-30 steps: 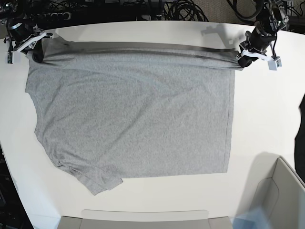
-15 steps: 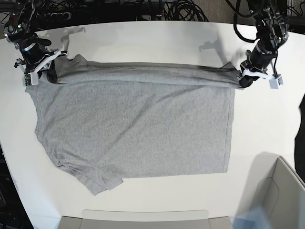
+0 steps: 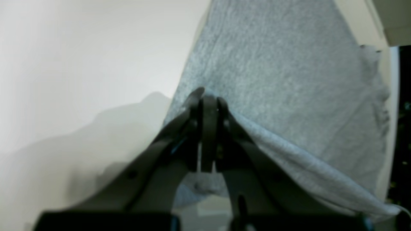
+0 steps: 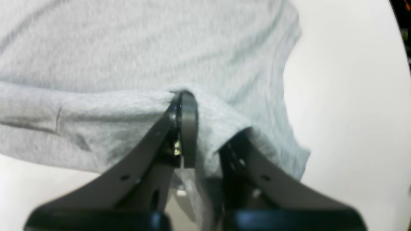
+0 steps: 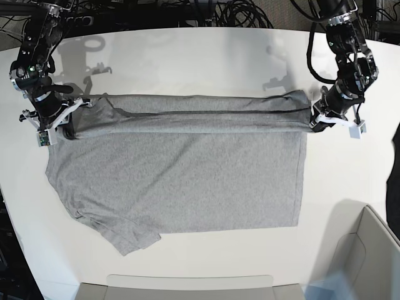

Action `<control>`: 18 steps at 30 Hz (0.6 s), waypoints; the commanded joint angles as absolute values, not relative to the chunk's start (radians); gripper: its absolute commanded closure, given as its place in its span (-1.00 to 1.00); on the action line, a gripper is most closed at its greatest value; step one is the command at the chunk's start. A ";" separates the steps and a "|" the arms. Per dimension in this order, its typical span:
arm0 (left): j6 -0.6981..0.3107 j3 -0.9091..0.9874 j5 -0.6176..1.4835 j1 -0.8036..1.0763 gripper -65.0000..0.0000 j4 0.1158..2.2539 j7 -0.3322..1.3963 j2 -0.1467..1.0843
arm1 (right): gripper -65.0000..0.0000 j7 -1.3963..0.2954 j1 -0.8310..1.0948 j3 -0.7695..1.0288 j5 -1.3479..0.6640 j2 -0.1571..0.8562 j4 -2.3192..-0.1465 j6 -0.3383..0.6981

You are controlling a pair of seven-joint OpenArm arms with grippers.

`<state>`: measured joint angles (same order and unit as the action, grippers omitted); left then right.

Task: Fold the T-shirt properly
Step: 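Lift the shoulder edge and fold it over toward the hem with both grippers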

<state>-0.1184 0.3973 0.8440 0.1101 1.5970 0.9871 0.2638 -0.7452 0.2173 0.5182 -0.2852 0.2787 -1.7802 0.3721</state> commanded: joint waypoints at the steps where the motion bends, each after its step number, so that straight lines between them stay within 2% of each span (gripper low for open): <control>1: -0.125 0.380 0.825 0.074 1.00 1.615 0.969 0.275 | 1.00 -0.723 0.193 0.512 -0.285 0.309 -1.776 0.374; 9: -0.125 0.335 0.679 -0.015 1.00 1.606 0.960 0.272 | 1.00 -0.717 0.065 0.458 -0.282 0.340 -1.644 0.372; 18: -0.127 0.335 0.673 -0.105 1.00 1.466 0.957 0.272 | 1.00 -0.716 -0.030 0.401 -0.280 0.367 -1.552 0.371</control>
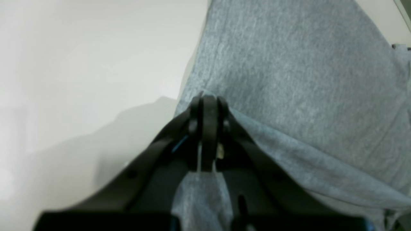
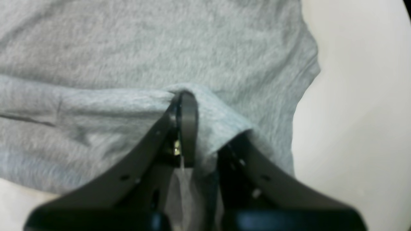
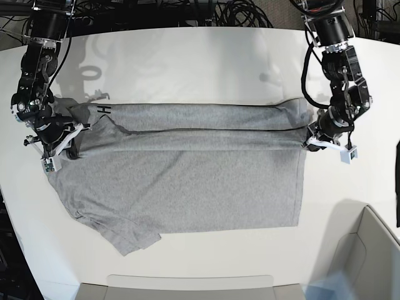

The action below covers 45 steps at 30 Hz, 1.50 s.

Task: Fold the T-shirt properly
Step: 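Lift the shoulder edge and fold it over toward the hem with both grippers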

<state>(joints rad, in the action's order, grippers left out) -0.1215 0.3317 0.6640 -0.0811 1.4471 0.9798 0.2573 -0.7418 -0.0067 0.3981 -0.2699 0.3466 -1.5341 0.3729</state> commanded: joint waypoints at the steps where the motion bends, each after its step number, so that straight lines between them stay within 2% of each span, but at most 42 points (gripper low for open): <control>1: -0.127 0.335 0.673 -0.111 1.00 1.466 0.957 0.272 | 1.00 -0.716 -0.041 0.400 -0.280 0.367 -1.544 0.371; 7: -0.127 0.334 0.671 -0.145 1.00 1.454 0.957 0.274 | 1.00 -0.714 -0.120 0.369 -0.280 0.386 -1.469 0.371; 13: -0.127 0.283 0.671 -0.208 1.00 1.331 0.928 0.278 | 1.00 -0.697 -0.205 0.325 -0.280 0.390 -1.356 0.369; 17: -0.127 0.271 0.671 -0.214 1.00 1.326 0.894 0.278 | 1.00 -0.628 -0.243 0.257 -0.260 0.407 -1.279 0.369; 23: -0.127 0.271 0.671 -0.216 1.00 1.325 0.895 0.278 | 1.00 -0.619 -0.302 0.206 -0.211 0.400 -1.204 0.369; 24: -0.127 0.271 0.671 -0.216 1.00 1.330 0.898 0.278 | 0.86 -0.608 -0.302 0.211 -0.211 0.390 -1.207 0.369; 28: -0.127 0.277 0.671 -0.216 0.62 1.333 0.892 0.278 | 0.34 -0.572 -0.294 0.208 -0.211 0.390 -1.210 0.369; 31: -0.125 0.282 0.671 -0.213 0.62 1.340 0.892 0.278 | 0.21 -0.572 -0.294 0.216 -0.213 0.392 -1.228 0.369; 36: -0.127 0.282 0.674 -0.188 0.64 1.452 0.905 0.295 | 0.22 -0.573 -0.251 0.225 -0.213 0.407 -1.363 0.369; 40: -0.128 0.246 0.674 -0.099 0.89 1.569 0.905 0.292 | 0.26 -0.622 -0.142 0.331 -0.213 0.395 -1.520 0.369; 42: -0.128 0.203 0.673 -0.071 1.00 1.575 0.898 0.292 | 0.37 -0.665 -0.107 0.369 -0.213 0.381 -1.543 0.369; 45: -0.128 0.130 0.671 -0.054 1.00 1.564 0.892 0.294 | 0.60 -0.670 -0.053 0.412 -0.213 0.384 -1.529 0.369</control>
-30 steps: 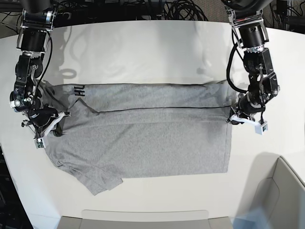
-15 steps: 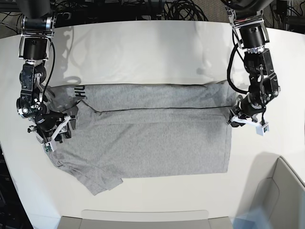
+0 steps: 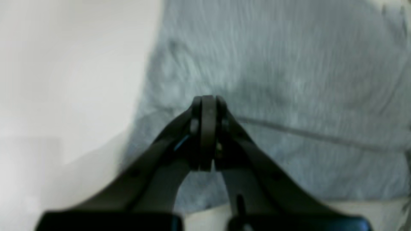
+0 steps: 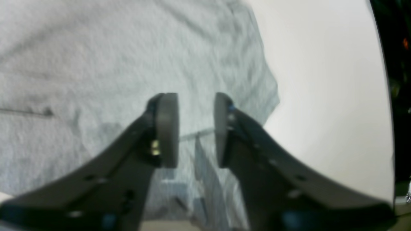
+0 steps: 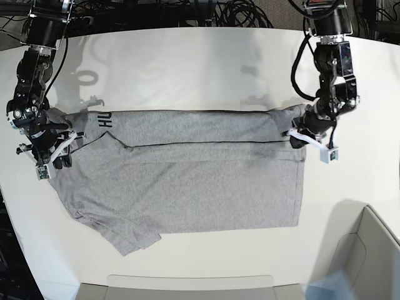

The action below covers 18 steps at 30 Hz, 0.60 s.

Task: Fold the T-shirt properly
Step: 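Lift the shoulder edge and fold it over toward the hem with both grippers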

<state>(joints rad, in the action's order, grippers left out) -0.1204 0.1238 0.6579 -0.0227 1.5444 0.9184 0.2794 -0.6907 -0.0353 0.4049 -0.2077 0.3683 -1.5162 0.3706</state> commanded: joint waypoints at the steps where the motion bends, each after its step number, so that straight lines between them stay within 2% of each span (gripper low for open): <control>1: -0.128 0.105 0.671 -0.054 1.00 1.549 0.892 0.294 | 0.69 -0.670 -0.045 0.412 -0.213 0.387 -1.514 0.369; 6: -0.128 0.035 0.671 -0.084 1.00 1.392 0.829 0.294 | 1.00 -0.633 -0.074 0.410 -0.205 0.387 -1.349 0.369; 11: -0.128 -0.045 0.671 -0.107 1.00 1.253 0.777 0.298 | 1.00 -0.595 -0.114 0.409 -0.203 0.398 -1.162 0.369; 18: -0.127 -0.047 0.671 0.002 1.00 1.293 0.839 0.303 | 1.00 -0.601 0.021 0.377 -0.209 0.441 -1.204 0.369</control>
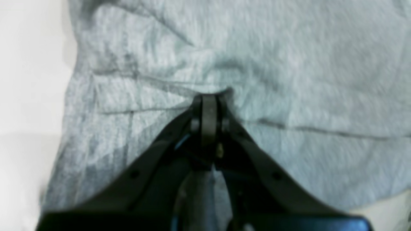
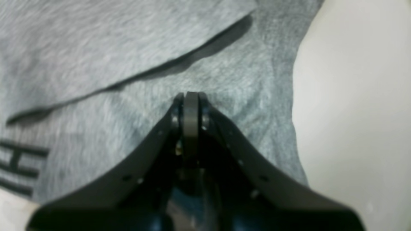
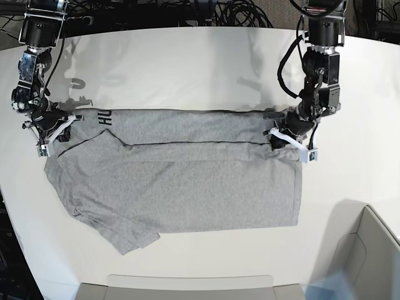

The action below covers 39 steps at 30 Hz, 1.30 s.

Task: Fold the T-shirt properly
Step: 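Lift the shoulder edge and fold it over toward the hem with both grippers, then release the folded edge and move both grippers to the hem corners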

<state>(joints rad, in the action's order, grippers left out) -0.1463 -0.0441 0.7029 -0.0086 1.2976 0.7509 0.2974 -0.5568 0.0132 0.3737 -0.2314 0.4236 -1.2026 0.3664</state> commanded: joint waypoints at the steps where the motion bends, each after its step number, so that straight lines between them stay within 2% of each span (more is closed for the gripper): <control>1: -0.127 -0.045 0.671 0.019 1.00 1.311 0.852 0.317 | 1.00 -0.601 0.048 0.380 -0.211 0.443 -1.224 0.369; 9: -0.127 -0.044 0.671 0.183 1.00 1.495 0.958 0.403 | 1.00 -0.601 0.303 0.386 -0.213 0.470 -1.446 0.369; 12: -0.127 -0.044 0.671 0.239 1.00 1.541 0.984 0.423 | 1.00 -0.601 0.363 0.438 -0.213 0.466 -1.491 0.371; 16: -0.127 -0.038 0.671 0.323 1.00 1.580 0.989 0.427 | 1.00 -0.602 0.414 0.486 -0.213 0.469 -1.509 0.374; 22: -0.130 0.117 0.673 0.469 1.00 1.607 0.990 0.427 | 1.00 -0.602 0.450 0.510 -0.213 0.504 -1.508 0.375; 26: -0.130 0.163 0.674 0.521 1.00 1.747 0.990 0.427 | 1.00 -0.601 0.441 0.513 -0.282 0.519 -1.531 0.375; 31: -0.128 0.189 0.674 0.518 1.00 1.902 0.990 0.423 | 1.00 -0.601 0.423 0.542 -0.450 0.518 -1.644 0.375; 36: -0.130 0.182 0.673 0.351 1.00 1.900 0.986 0.386 | 1.00 -0.601 0.285 0.602 -0.464 0.492 -1.662 0.375; 39: -0.131 0.179 0.673 0.222 1.00 1.871 0.990 0.372 | 1.00 -0.602 0.168 0.553 -0.437 0.496 -1.595 0.375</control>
